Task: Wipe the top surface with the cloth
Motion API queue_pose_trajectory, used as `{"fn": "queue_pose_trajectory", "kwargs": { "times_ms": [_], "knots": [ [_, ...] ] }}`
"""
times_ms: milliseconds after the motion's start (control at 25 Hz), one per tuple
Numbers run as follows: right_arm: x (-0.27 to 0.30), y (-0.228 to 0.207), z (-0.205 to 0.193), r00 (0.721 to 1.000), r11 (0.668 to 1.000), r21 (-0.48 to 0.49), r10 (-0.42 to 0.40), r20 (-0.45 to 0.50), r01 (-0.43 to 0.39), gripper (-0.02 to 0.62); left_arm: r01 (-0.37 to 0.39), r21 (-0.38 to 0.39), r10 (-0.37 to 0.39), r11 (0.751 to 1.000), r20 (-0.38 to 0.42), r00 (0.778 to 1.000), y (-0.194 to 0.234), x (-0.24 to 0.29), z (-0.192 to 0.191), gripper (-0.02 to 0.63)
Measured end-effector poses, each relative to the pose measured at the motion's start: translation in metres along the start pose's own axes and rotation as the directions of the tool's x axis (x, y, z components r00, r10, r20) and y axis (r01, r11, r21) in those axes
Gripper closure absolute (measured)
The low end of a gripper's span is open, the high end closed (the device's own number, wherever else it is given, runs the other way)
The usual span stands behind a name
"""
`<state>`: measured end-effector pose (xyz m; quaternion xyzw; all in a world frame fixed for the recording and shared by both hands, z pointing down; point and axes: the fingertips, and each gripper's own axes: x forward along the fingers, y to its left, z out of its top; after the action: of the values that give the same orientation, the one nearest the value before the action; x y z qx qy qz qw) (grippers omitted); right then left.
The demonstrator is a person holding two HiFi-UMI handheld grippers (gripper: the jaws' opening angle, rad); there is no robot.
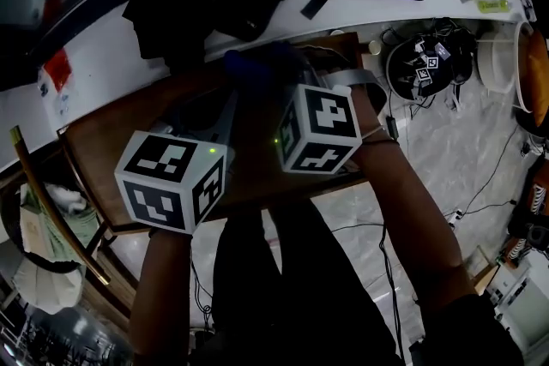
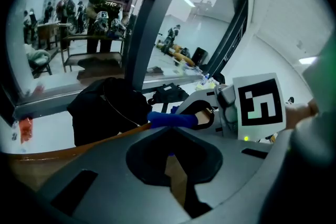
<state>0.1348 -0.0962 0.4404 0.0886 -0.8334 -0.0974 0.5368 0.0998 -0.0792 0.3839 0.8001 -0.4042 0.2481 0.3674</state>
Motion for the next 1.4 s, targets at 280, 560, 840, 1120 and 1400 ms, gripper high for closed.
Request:
{"fn": "queue_pose_trajectory", "kwargs": {
  "times_ms": [280,560,840,1120,1400],
  "knots": [
    [-0.001,0.016,-0.007,0.996,0.996,0.029,0.085,-0.040,-0.084,0.503,0.024,0.000,-0.024,1.000,-0.014,1.000,-0.012,-0.001,-0.007,0.595],
    [-0.017,0.075,-0.020,0.970,0.976,0.008,0.217,-0.107,-0.218,0.503,0.056,-0.010,-0.056,0.998,-0.061,0.997,-0.027,-0.017,-0.043,0.595],
    [-0.039,0.146,-0.030,0.933,0.941,0.047,0.339,-0.122,-0.335,0.503,0.097,0.001,-0.096,0.995,-0.116,0.989,-0.046,-0.029,-0.079,0.595],
    [-0.058,0.197,-0.035,0.890,0.899,0.090,0.438,-0.128,-0.430,0.503,0.124,0.018,-0.121,0.992,-0.141,0.983,-0.062,-0.037,-0.096,0.595],
    [-0.067,0.221,-0.039,0.822,0.834,0.119,0.551,-0.141,-0.539,0.505,0.158,0.011,-0.154,0.987,-0.160,0.975,-0.082,-0.033,-0.108,0.595]
  ]
}}
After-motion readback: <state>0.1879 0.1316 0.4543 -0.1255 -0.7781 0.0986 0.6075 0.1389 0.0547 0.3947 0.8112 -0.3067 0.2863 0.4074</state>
